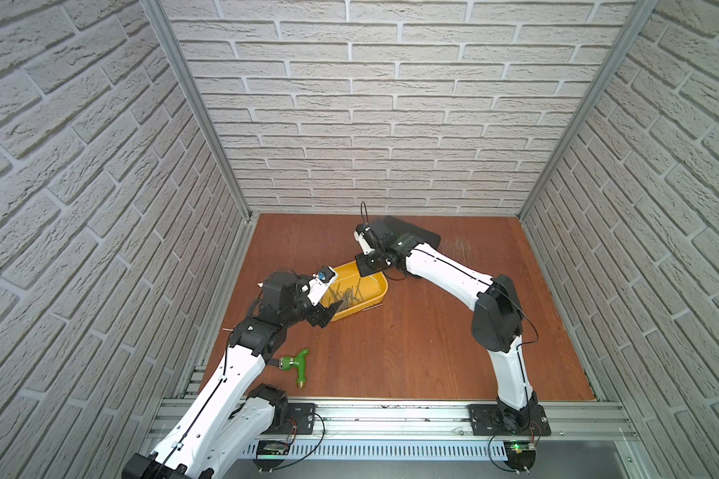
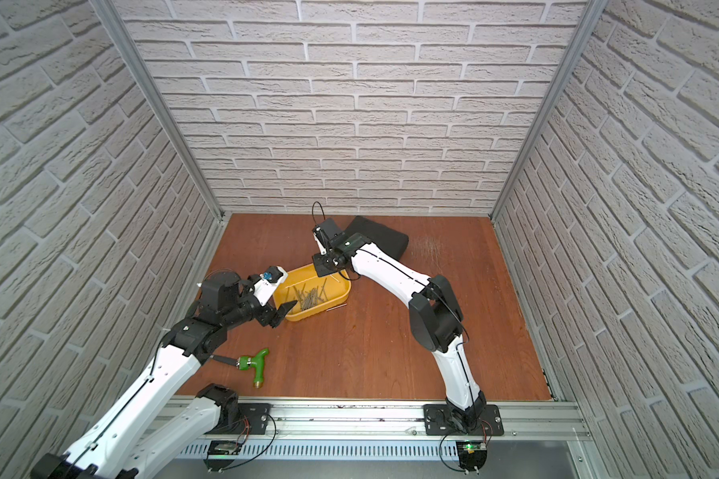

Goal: Put the nails on the desktop into the storage box
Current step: Place the nail in the storage box.

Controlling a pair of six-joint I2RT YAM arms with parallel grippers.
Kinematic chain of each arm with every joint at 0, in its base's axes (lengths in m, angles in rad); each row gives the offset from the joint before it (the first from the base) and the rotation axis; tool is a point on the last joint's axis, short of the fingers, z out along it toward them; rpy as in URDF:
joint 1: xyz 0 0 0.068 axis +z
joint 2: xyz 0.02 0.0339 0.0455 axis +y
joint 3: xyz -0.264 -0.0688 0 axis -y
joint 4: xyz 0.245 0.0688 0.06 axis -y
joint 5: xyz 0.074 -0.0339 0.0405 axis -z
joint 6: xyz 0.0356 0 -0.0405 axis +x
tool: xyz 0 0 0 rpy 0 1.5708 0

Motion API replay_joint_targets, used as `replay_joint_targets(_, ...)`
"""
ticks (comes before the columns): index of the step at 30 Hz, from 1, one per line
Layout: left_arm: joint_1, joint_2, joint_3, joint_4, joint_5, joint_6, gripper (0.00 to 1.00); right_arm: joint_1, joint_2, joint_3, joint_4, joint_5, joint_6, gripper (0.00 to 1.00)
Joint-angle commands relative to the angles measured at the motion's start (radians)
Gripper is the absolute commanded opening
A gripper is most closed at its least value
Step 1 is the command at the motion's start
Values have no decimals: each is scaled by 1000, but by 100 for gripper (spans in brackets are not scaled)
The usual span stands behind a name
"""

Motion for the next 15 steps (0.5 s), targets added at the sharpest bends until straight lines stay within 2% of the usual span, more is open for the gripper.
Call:
replay_joint_targets(1, 11, -29, -5, 2, -24, -47, 91, 10, 75, 66, 6, 26, 67, 2)
replay_joint_targets(6, 15, -58, -3, -43, -33, -43, 91, 21, 125, 63, 46, 48, 118, 3)
replay_joint_targets(7, 15, -64, -6, -48, -36, -43, 91, 25, 129, 57, 50, 48, 123, 6)
replay_joint_targets(12, 19, -74, -24, -42, -34, -51, 94, 35, 79, 19, 53, 51, 84, 39)
replay_joint_targets(15, 19, -62, -26, -26, -19, -61, 94, 39, -25, -60, 84, 67, -2, 51)
